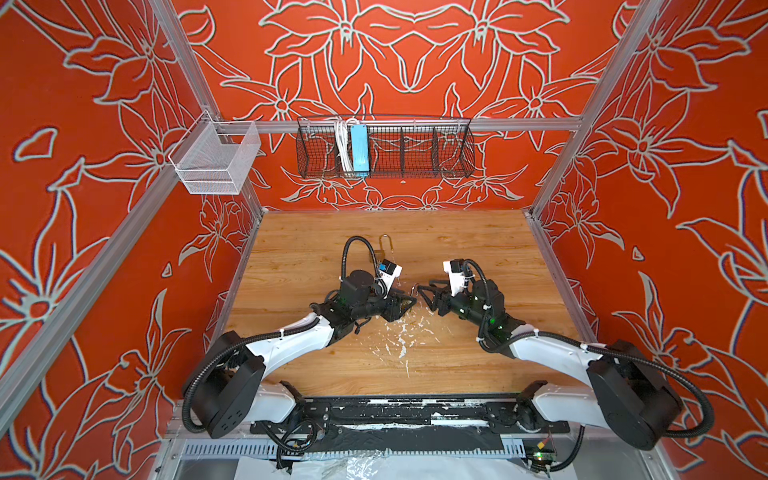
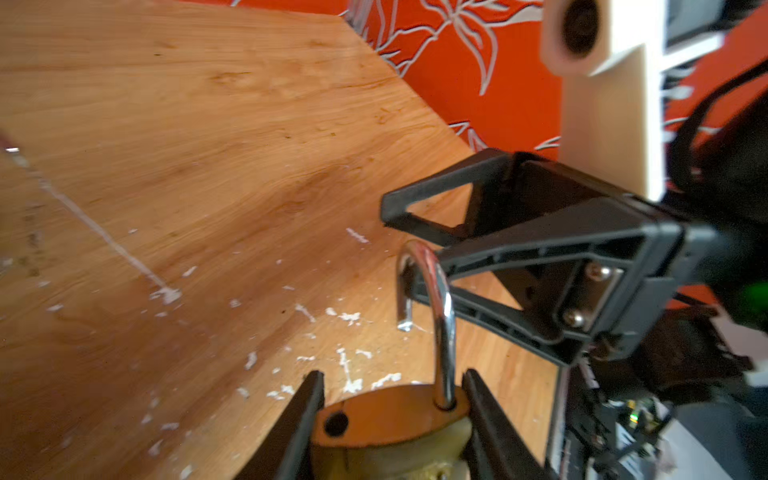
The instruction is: Unlock with the key
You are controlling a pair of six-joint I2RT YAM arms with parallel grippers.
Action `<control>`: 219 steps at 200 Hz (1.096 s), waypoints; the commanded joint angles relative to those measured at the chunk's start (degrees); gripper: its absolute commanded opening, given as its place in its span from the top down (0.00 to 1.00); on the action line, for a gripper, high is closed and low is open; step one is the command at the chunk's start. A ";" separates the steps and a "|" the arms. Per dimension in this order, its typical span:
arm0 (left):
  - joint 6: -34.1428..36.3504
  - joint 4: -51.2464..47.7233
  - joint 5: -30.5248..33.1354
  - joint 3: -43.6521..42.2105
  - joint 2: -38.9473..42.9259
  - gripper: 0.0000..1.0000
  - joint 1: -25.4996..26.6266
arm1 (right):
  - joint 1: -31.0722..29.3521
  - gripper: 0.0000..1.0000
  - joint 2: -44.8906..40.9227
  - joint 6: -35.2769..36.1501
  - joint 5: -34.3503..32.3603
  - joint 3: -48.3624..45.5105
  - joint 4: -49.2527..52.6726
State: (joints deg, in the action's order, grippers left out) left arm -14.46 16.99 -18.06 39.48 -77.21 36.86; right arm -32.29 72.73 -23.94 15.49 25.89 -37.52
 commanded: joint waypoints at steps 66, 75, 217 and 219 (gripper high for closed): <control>3.91 -14.38 35.93 10.66 -10.20 1.00 2.09 | 0.04 0.40 0.57 1.44 -5.33 1.53 4.65; 3.59 -15.06 37.05 11.49 -11.51 1.00 2.08 | 0.04 0.40 0.37 1.53 -5.54 1.45 4.82; 1.39 -30.46 24.78 24.63 -22.85 1.00 -12.43 | 0.02 0.25 -0.13 4.02 -1.08 -3.17 -7.94; 1.44 -31.11 24.82 25.34 -23.28 1.00 -12.65 | -0.01 0.24 -0.07 3.98 -1.07 -3.25 -8.04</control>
State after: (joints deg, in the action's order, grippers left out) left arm -13.93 -9.34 10.15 58.33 -97.21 26.41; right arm -32.23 72.60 -20.67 10.50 24.34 -38.41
